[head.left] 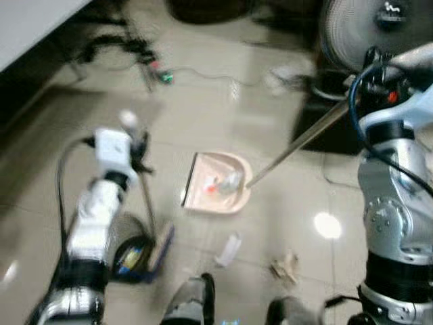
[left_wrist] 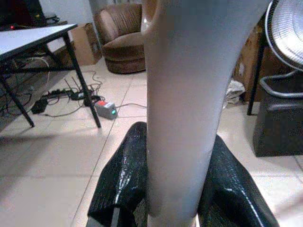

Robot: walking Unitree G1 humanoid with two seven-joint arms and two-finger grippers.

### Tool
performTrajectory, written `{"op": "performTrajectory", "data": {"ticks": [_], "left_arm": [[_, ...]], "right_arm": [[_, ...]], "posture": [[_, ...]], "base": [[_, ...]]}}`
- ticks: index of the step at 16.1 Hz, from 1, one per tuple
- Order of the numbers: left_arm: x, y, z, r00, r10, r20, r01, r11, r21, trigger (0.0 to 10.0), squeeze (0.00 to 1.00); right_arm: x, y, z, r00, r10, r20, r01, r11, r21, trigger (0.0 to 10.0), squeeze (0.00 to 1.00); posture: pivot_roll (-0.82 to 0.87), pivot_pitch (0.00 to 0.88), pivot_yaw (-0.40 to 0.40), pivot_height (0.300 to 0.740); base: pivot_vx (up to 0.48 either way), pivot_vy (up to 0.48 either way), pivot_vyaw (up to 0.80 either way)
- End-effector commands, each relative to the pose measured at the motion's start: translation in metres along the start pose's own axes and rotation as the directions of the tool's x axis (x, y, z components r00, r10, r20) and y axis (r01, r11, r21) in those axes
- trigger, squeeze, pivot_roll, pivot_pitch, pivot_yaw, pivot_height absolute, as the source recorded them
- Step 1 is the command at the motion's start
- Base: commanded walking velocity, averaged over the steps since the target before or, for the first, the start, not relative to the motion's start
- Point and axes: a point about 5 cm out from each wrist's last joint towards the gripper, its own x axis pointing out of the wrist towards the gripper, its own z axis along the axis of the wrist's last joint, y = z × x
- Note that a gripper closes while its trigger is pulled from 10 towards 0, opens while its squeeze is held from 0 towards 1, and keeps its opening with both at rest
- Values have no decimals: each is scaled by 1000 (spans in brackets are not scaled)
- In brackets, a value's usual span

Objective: Sweep floor

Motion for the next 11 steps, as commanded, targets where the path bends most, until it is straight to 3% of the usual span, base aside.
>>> {"op": "performTrajectory", "data": {"ticks": [1, 3, 6, 9, 11], "left_arm": [[-4, -7, 2, 999, -49, 0, 49, 999, 7, 10000, 0], [-21, -25, -12, 989, -143, -50, 142, 990, -18, 10000, 0], [-35, -21, -23, 986, -101, -129, 97, 995, -35, 10000, 0], [-35, -17, -17, 992, -62, -114, 62, 998, -5, 10000, 0], [-23, -13, -6, 997, 7, -82, 0, 997, 81, 10000, 0]], "right_arm": [[2, 4, 14, 998, 12, 57, -14, 999, 42, 10000, 0], [7, 5, 20, 997, 13, 72, -17, 998, 54, 10000, 0], [19, 7, 32, 994, 39, 104, -46, 997, 67, 10000, 0], [26, 5, 34, 993, 43, 106, -50, 996, 67, 10000, 0], [28, 0, 25, 998, 18, 55, -20, 999, 39, 10000, 0]], "posture": [[-54, 66, 95, 740], [-34, 42, 78, 740], [-25, 34, 68, 740], [-33, 38, 68, 740], [-39, 40, 69, 740]], "base": [[0, 0, 788], [0, 0, 788], [0, 0, 788], [0, 0, 788], [0, 0, 788]]}}
